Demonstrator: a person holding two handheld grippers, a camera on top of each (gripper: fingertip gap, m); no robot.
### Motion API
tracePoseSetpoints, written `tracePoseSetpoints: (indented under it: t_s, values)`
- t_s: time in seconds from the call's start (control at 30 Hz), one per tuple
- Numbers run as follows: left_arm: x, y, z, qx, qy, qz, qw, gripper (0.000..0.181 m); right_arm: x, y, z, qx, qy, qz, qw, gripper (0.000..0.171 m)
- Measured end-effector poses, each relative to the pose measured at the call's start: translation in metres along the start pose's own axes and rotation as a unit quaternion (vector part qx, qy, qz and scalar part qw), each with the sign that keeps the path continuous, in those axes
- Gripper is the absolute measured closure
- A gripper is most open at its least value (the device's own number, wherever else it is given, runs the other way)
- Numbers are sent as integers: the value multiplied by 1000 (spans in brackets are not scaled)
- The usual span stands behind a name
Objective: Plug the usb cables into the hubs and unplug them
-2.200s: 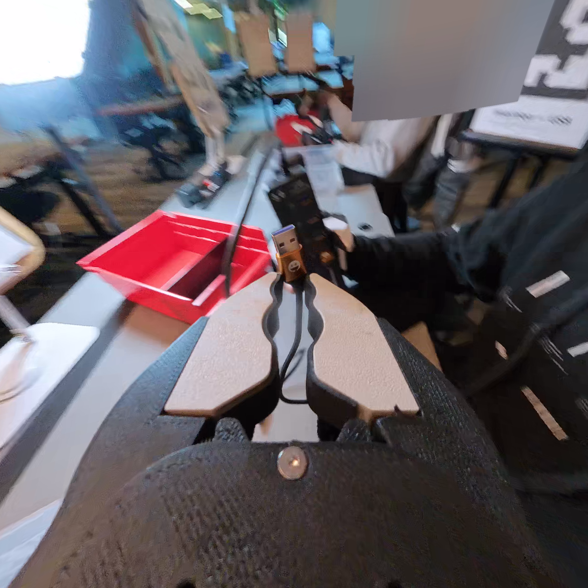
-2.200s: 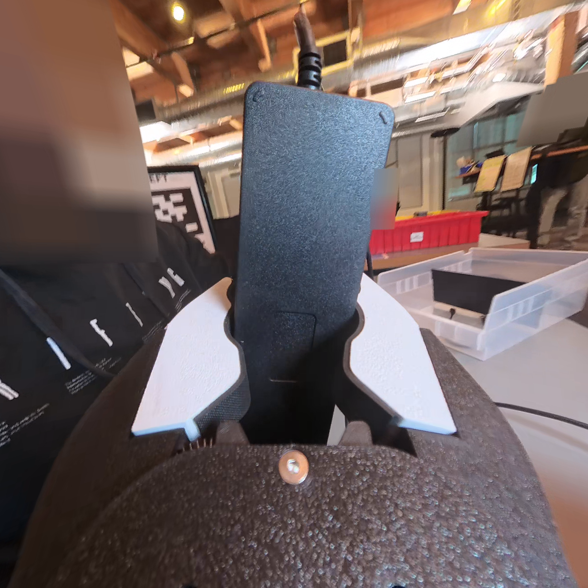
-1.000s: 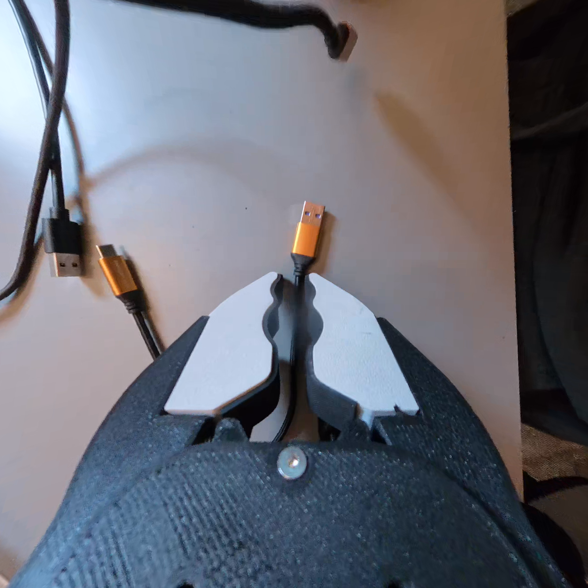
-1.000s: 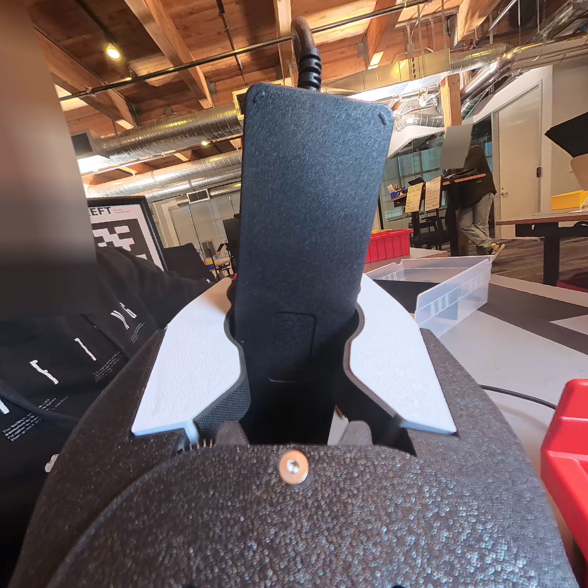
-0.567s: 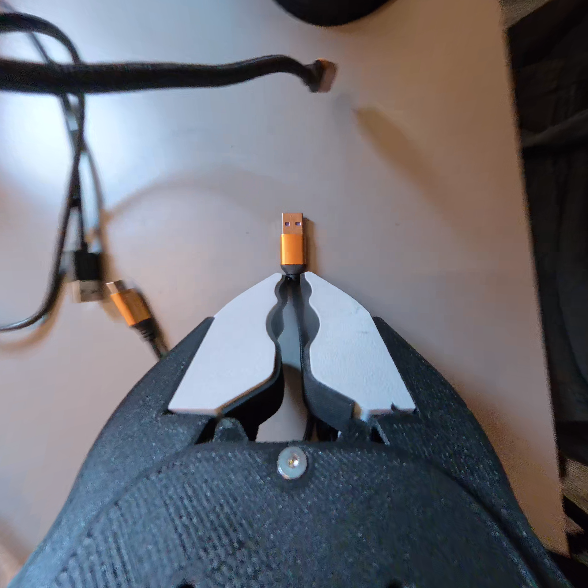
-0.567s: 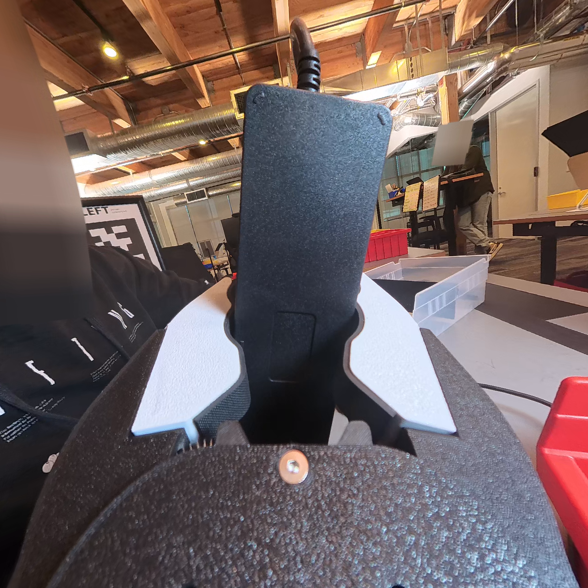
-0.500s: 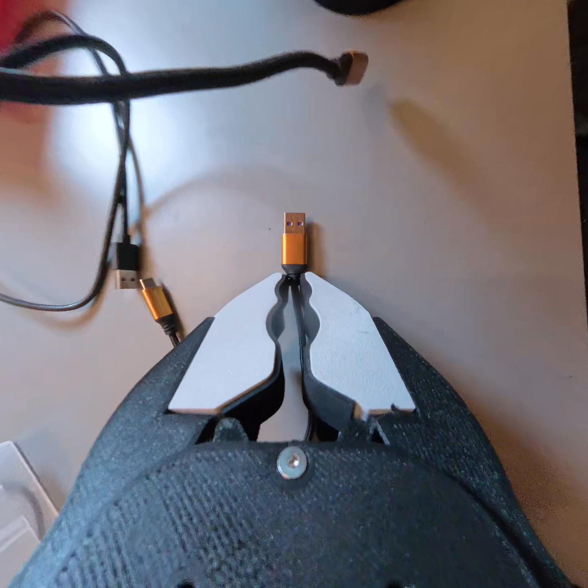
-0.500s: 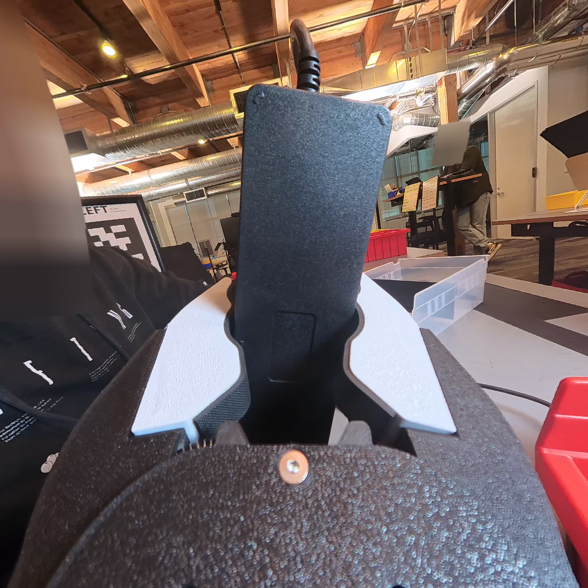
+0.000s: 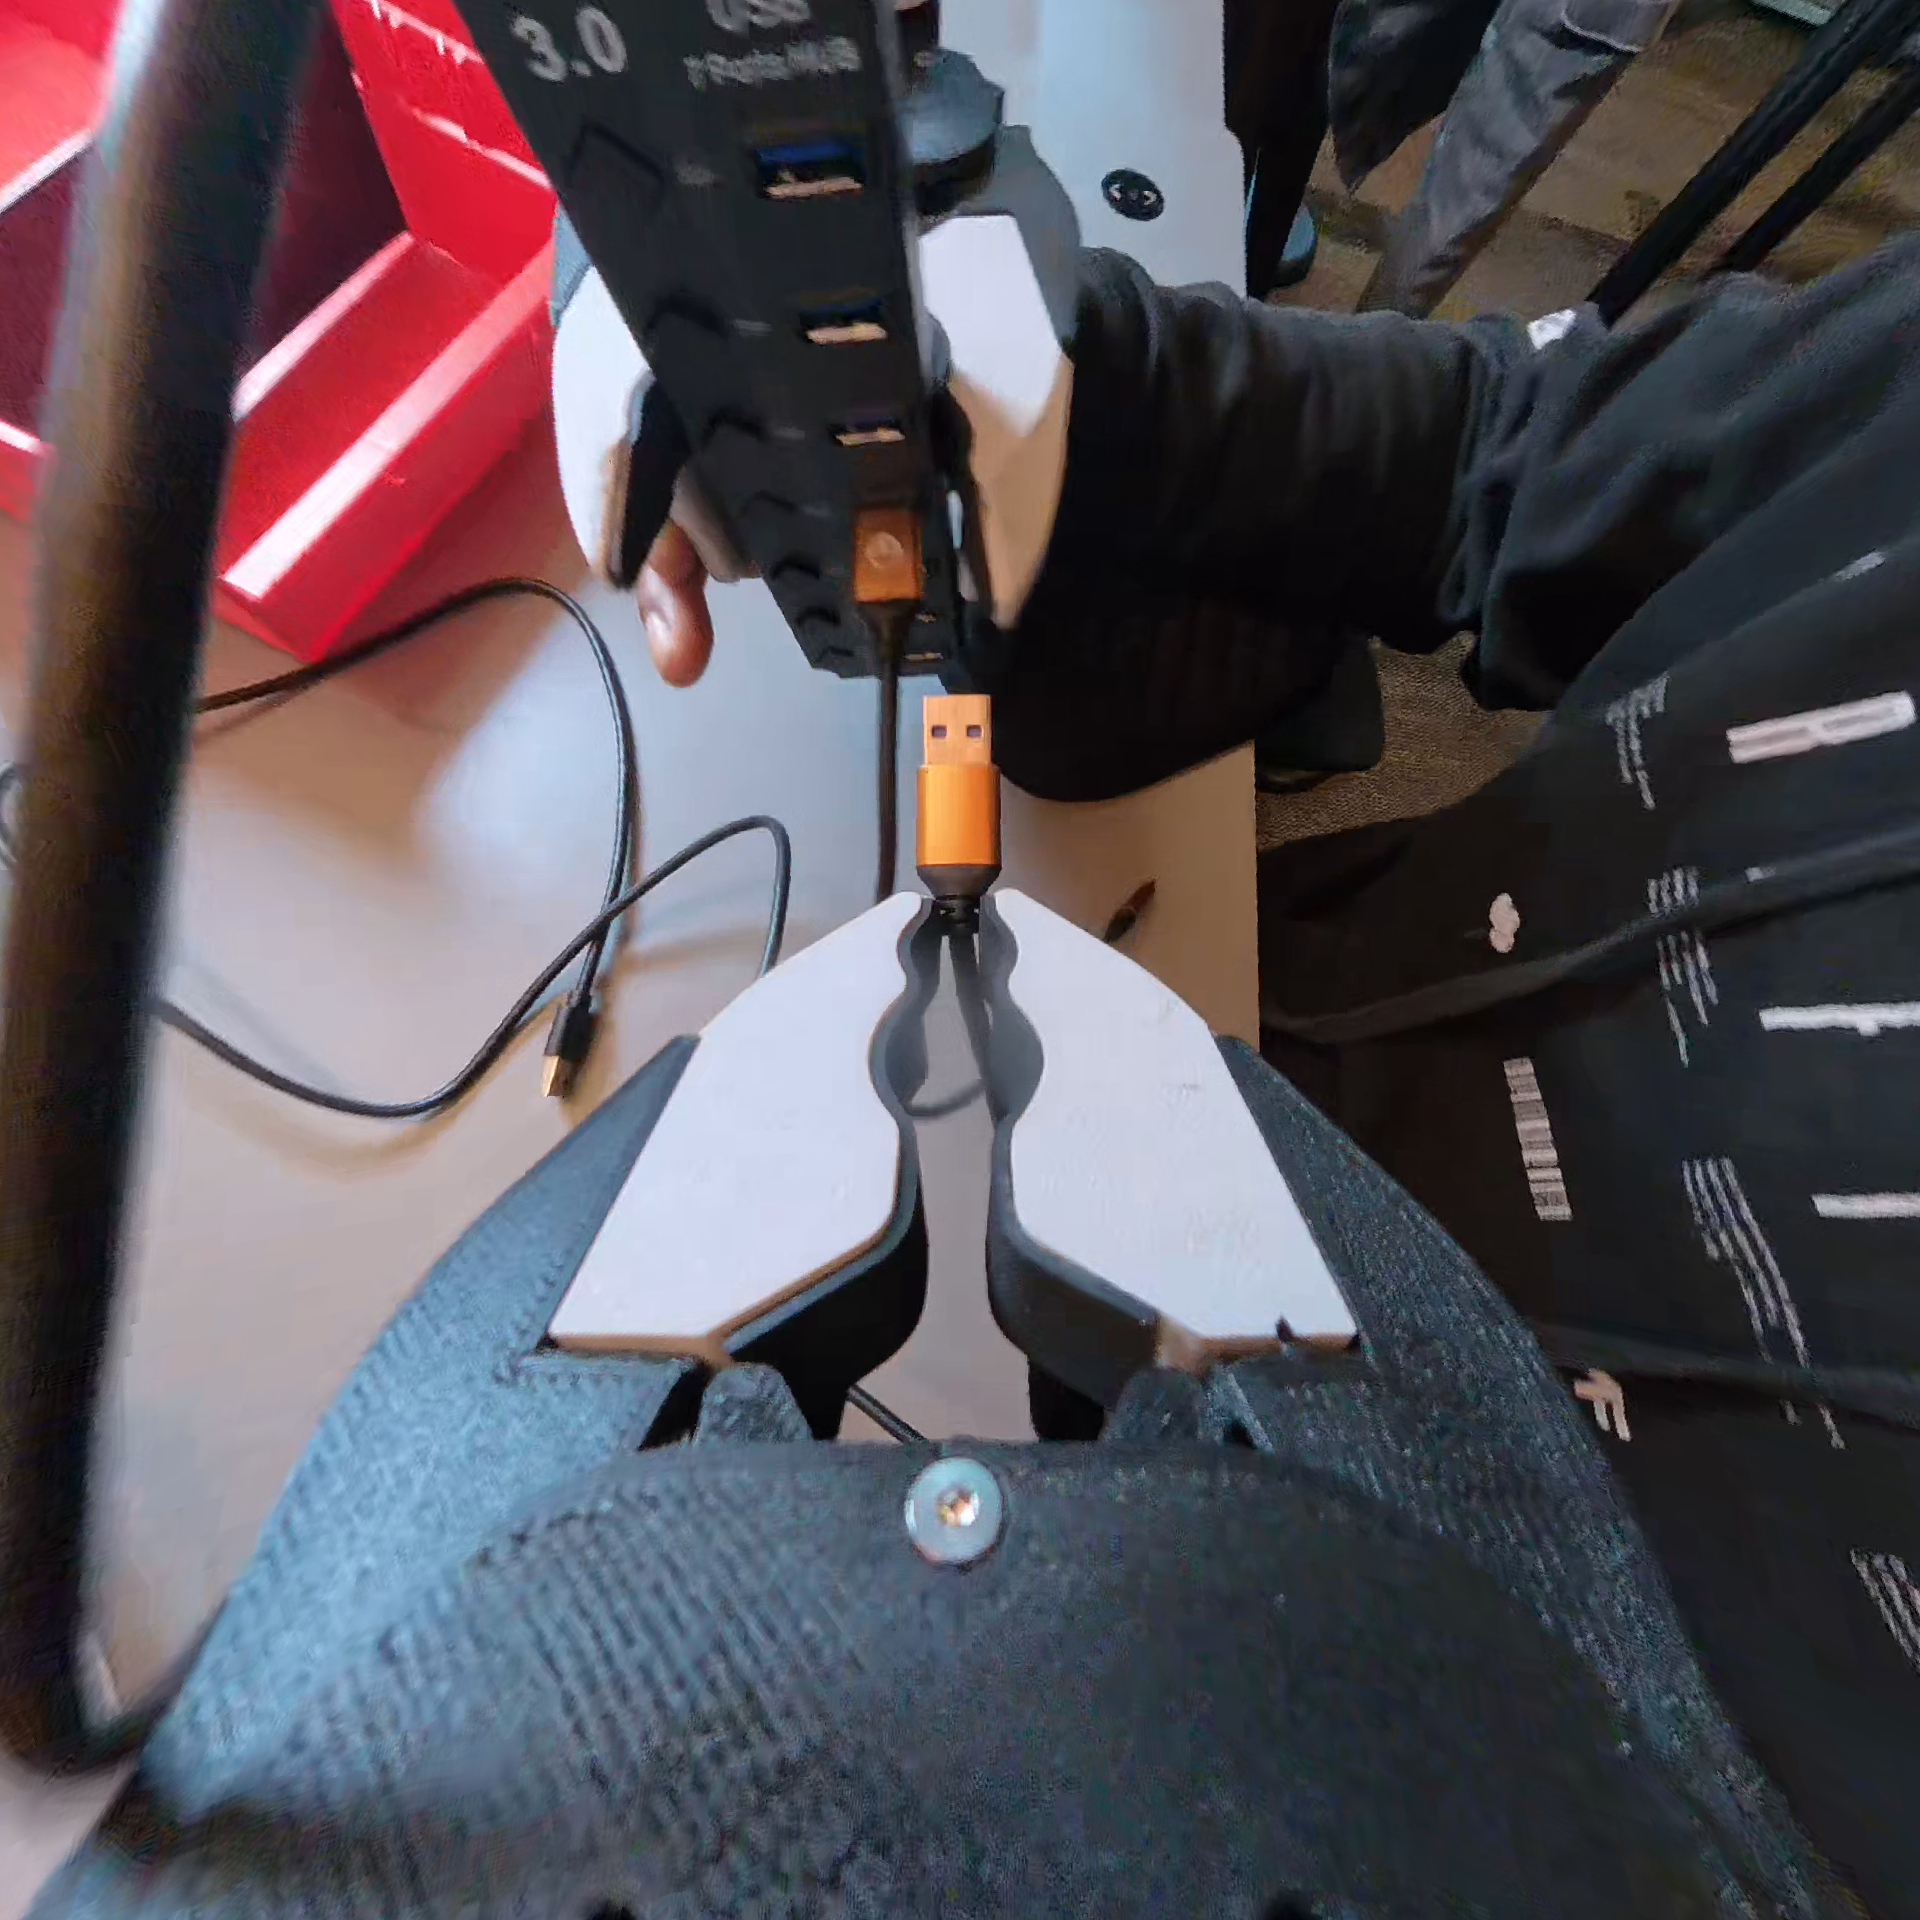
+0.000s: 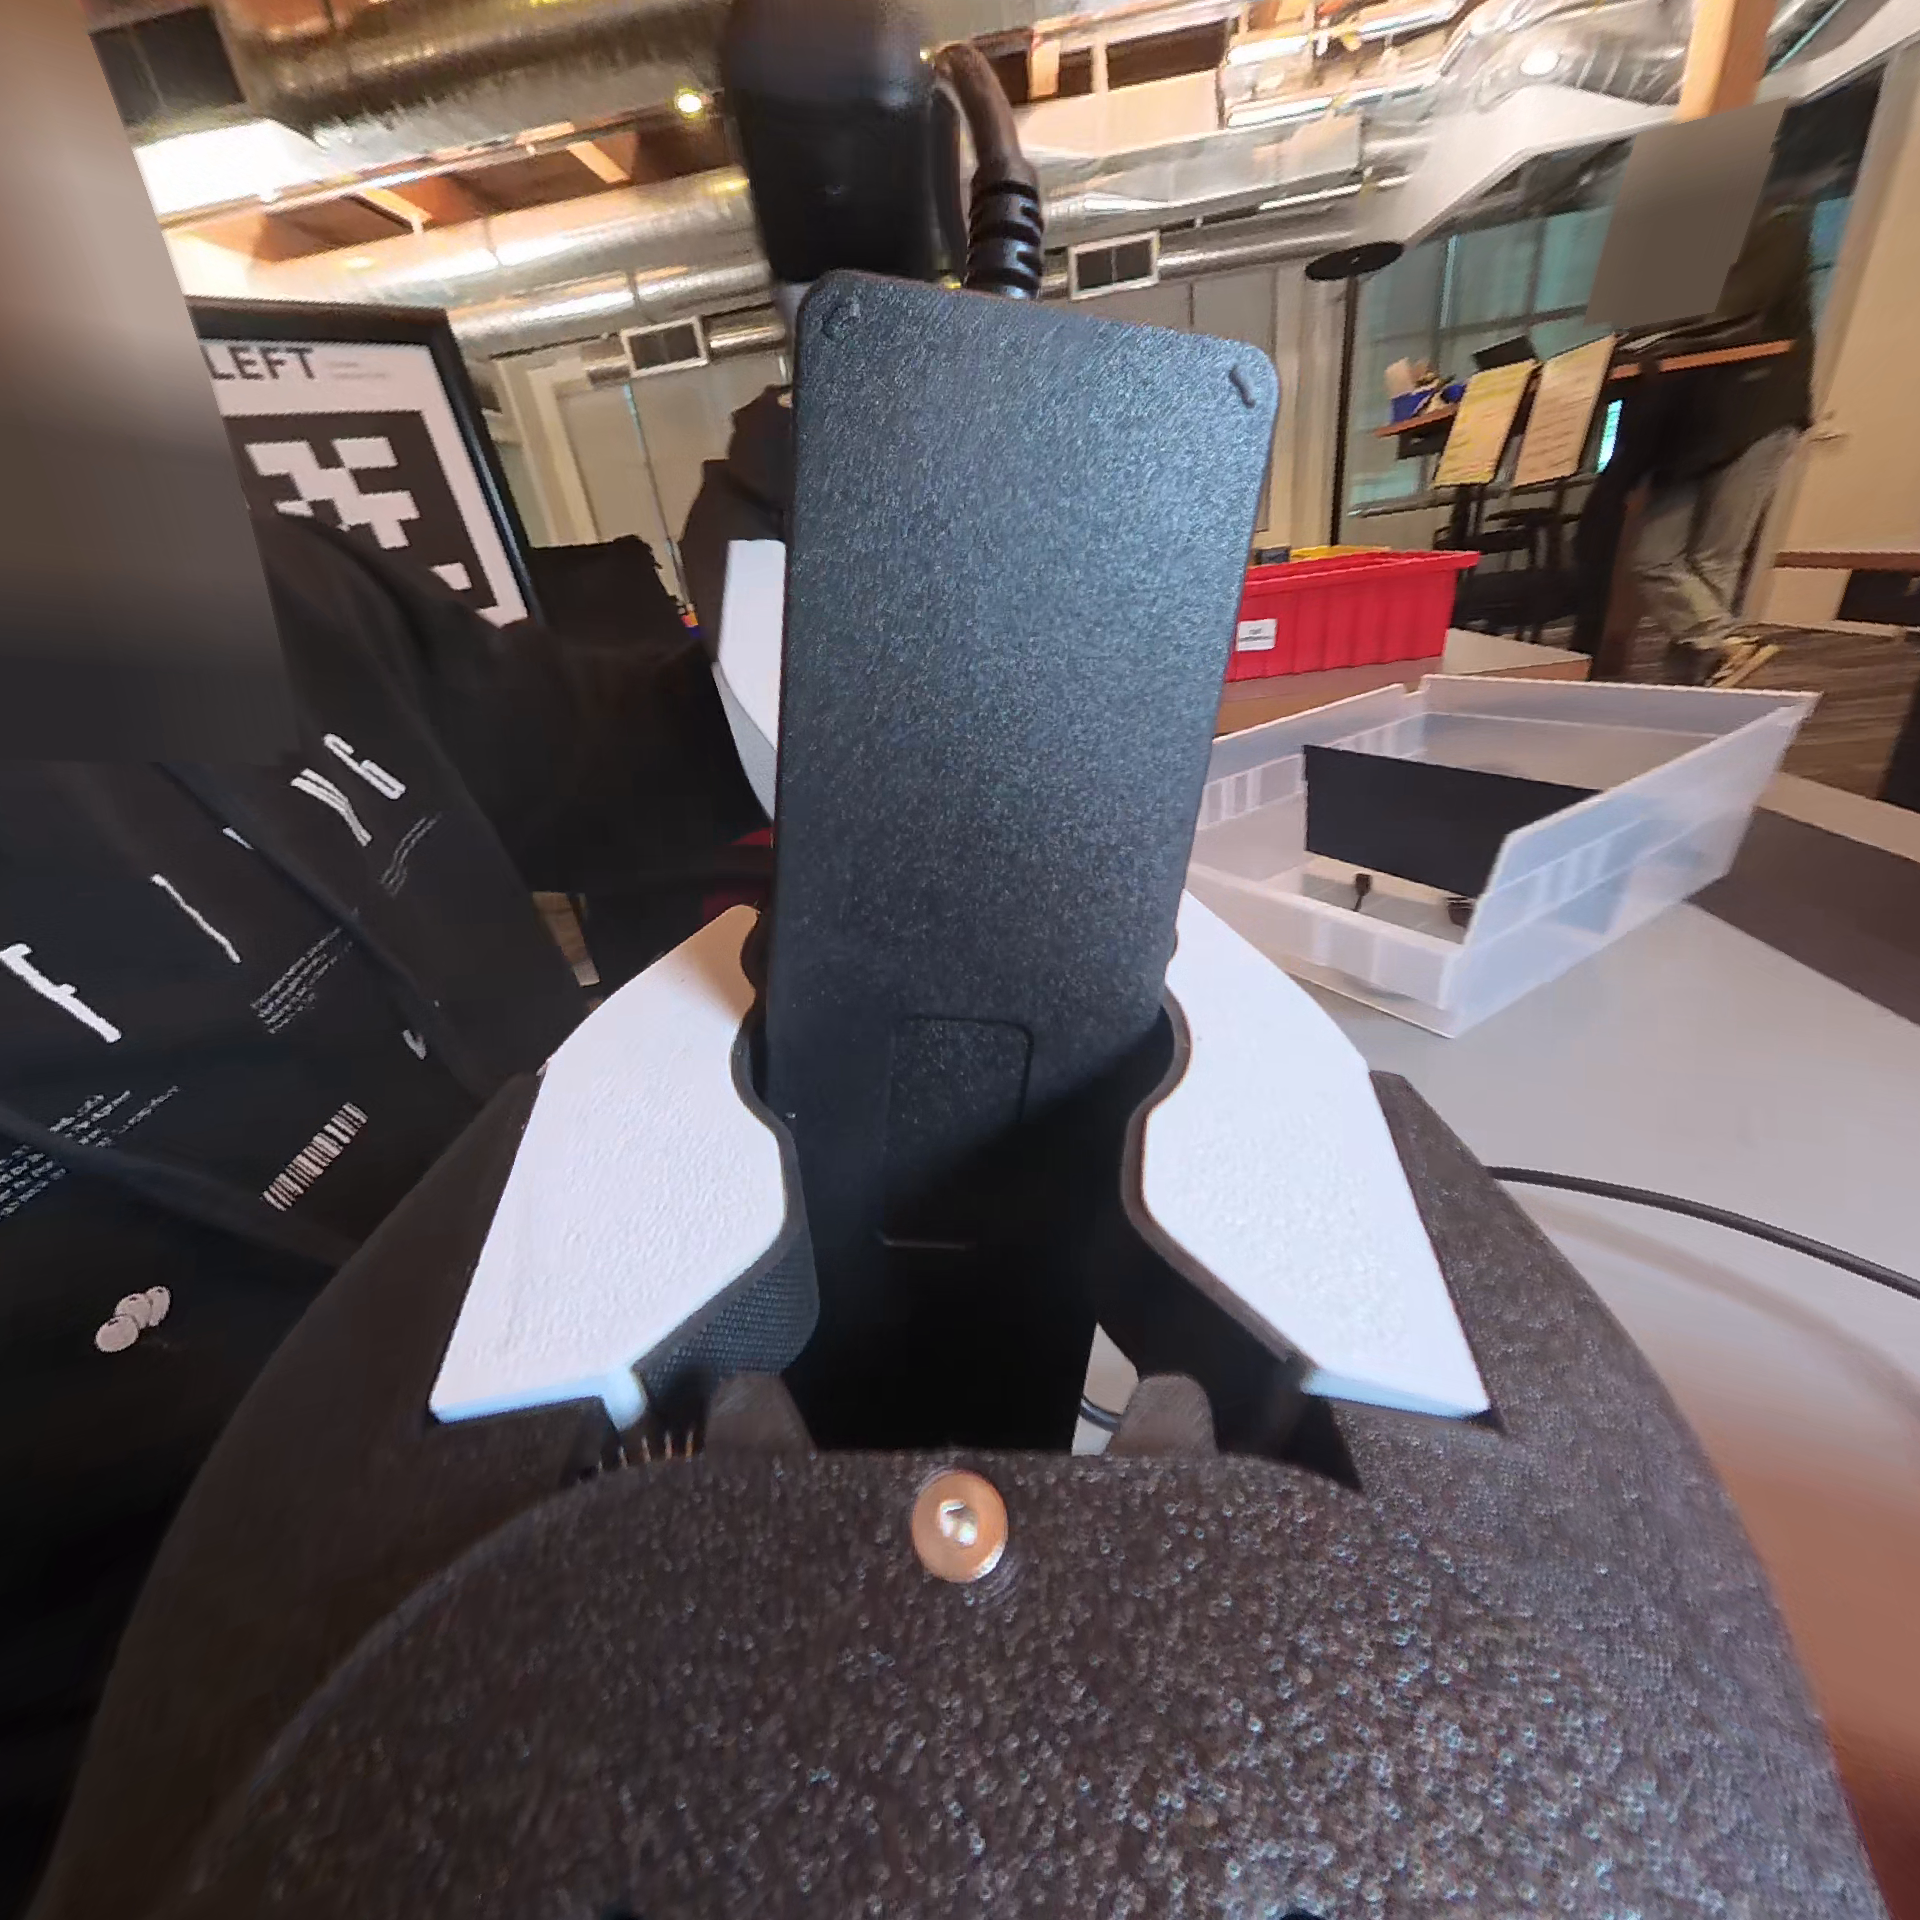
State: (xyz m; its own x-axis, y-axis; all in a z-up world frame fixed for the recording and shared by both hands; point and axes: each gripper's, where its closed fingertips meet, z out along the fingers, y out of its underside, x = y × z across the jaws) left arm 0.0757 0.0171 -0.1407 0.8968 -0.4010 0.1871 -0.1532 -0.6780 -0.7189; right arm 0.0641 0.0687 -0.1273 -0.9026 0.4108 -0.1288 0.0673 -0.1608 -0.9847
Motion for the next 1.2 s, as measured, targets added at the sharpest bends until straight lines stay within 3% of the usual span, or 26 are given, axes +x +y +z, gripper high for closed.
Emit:
tracePoseSetpoints:
  t_s: [0.13, 0.33, 0.9, 1.2]
  values:
    - [-17, -15, 18, -15, 16, -39, 999, 174, 0, 6, 3, -16, 1, -2, 1000, 106]
    - [-24, -18, 26, -55, 18, -23, 998, 175, 4, 18, 6, -52, 13, -11, 998, 106]
    - [-17, -26, 27, -55, 32, -8, 998, 174, 2, 23, 7, -70, 12, -9, 997, 106]
    - [-11, -19, 27, -90, 55, -10, 994, 174, -4, 32, 14, -106, 4, -16, 994, 107]
